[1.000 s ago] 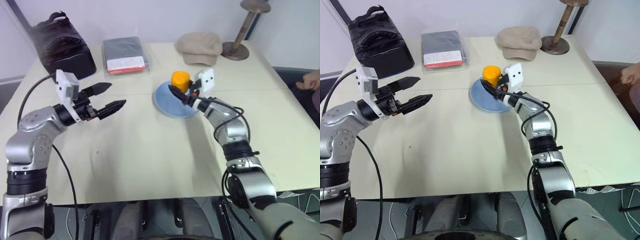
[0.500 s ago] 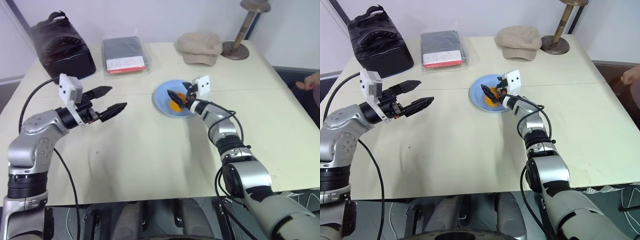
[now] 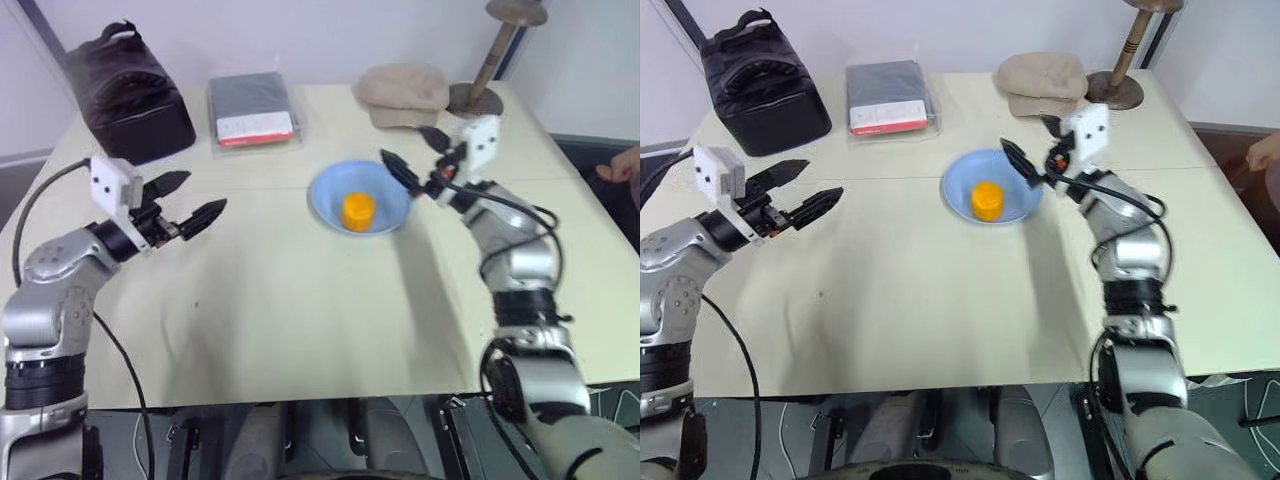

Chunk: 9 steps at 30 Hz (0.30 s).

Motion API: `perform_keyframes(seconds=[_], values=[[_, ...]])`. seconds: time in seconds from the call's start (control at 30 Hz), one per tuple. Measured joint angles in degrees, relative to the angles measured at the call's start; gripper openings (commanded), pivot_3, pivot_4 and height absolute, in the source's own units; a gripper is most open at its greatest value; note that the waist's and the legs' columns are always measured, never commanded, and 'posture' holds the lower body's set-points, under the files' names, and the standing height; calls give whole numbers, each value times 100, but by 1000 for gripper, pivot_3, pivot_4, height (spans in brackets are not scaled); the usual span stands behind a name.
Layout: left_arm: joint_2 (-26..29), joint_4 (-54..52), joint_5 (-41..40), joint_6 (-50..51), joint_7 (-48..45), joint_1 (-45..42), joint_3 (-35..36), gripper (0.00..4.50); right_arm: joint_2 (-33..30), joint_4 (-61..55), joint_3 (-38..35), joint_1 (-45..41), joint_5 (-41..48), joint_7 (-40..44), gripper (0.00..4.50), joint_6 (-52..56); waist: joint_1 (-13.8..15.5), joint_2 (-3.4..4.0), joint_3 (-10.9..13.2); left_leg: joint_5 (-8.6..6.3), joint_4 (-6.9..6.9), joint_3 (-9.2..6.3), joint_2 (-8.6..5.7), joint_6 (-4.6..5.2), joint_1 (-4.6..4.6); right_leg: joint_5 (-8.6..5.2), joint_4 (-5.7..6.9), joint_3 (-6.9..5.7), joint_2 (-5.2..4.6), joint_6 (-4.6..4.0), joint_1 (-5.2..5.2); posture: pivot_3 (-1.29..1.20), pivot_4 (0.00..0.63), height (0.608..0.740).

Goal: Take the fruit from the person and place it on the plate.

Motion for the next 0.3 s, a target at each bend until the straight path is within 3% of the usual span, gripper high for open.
perform_keyframes(seconds=[0.13, 0.3], values=[[-296, 72, 66, -204, 293, 304, 184, 4500, -421, -674, -495, 827, 116, -297, 4466, 550, -1, -1, -1, 0, 3, 0, 0, 0, 1, -9, 0, 0, -3, -15, 3, 0, 150, 740], [-614, 78, 159, -346, 575, 432, 181, 4500, -435, -923, -783, 1487, 135, -543, 4466, 675, -19, -2, -2, 0, 4, 3, 3, 1, 5, -7, 2, 1, 3, -13, 5, 0, 150, 740]])
